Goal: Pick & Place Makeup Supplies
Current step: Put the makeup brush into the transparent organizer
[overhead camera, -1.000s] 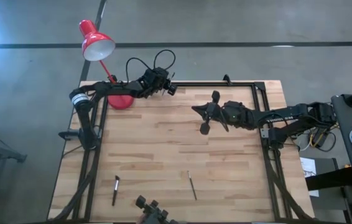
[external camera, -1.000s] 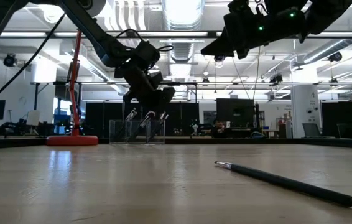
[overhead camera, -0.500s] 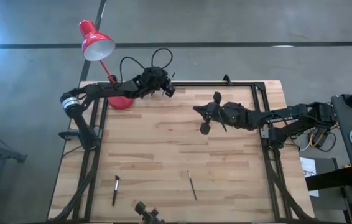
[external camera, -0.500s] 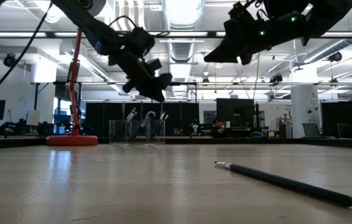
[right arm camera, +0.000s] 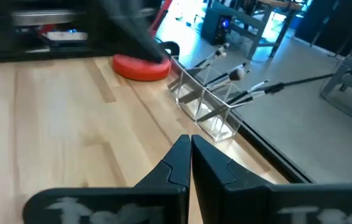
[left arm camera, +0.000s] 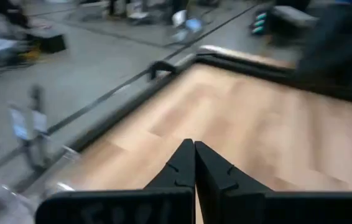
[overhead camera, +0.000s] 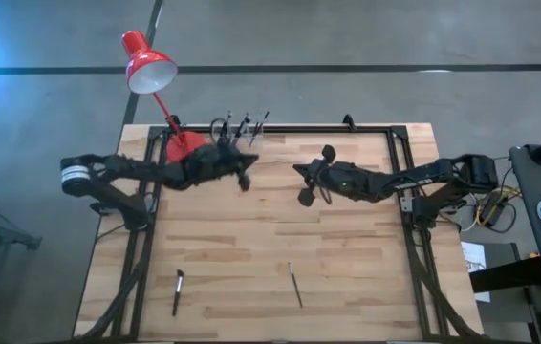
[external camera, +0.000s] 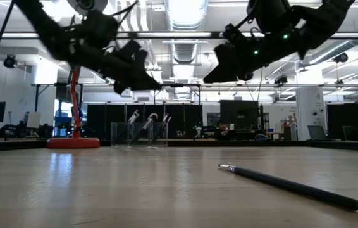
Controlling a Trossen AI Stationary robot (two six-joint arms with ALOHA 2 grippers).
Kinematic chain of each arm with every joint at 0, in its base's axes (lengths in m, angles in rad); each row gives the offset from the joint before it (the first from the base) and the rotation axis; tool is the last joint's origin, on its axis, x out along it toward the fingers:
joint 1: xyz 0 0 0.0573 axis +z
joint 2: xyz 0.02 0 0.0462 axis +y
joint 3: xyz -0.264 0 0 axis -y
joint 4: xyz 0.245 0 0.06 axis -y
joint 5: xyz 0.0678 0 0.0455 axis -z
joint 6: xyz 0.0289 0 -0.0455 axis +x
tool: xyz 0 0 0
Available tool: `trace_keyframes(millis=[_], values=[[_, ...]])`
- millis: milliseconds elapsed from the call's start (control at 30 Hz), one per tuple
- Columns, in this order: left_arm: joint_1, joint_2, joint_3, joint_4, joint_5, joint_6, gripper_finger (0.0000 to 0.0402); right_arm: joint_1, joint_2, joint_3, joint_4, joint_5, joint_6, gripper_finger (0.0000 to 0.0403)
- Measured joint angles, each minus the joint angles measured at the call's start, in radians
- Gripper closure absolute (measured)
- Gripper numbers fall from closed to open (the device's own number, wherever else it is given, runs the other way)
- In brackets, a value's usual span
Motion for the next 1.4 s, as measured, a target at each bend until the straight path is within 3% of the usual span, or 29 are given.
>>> trace_keyframes(millis=[167, 267, 433, 700, 1000, 1133, 1400], values=[[-0.032, -0.018, -0.187, 0.293, 0.071, -0.023, 0.0401, 0.003, 0.064, 0.053, -0.011, 0.0, 0.005, 0.0394], [-0.032, -0.019, -0.255, 0.373, 0.129, -0.042, 0.0401, 0.021, 0.08, 0.102, -0.121, 0.004, 0.058, 0.0394], [-0.032, -0.022, -0.302, 0.385, 0.144, -0.044, 0.0401, 0.103, 0.095, 0.166, -0.354, 0.077, 0.178, 0.0394], [-0.033, -0.022, -0.323, 0.383, 0.142, -0.045, 0.0401, 0.343, 0.131, 0.25, -0.621, 0.108, 0.459, 0.0394], [-0.033, -0.022, -0.324, 0.383, 0.142, -0.048, 0.0401, 0.554, 0.303, 0.457, -0.901, 0.138, 0.736, 0.0387], [-0.033, -0.022, -0.324, 0.382, 0.142, -0.053, 0.0401, 0.587, 0.404, 0.559, -0.992, 0.063, 0.837, 0.0361], [-0.033, -0.022, -0.325, 0.376, 0.142, -0.073, 0.0401, 0.593, 0.552, 0.699, -1.032, -0.109, 0.865, 0.0294]])
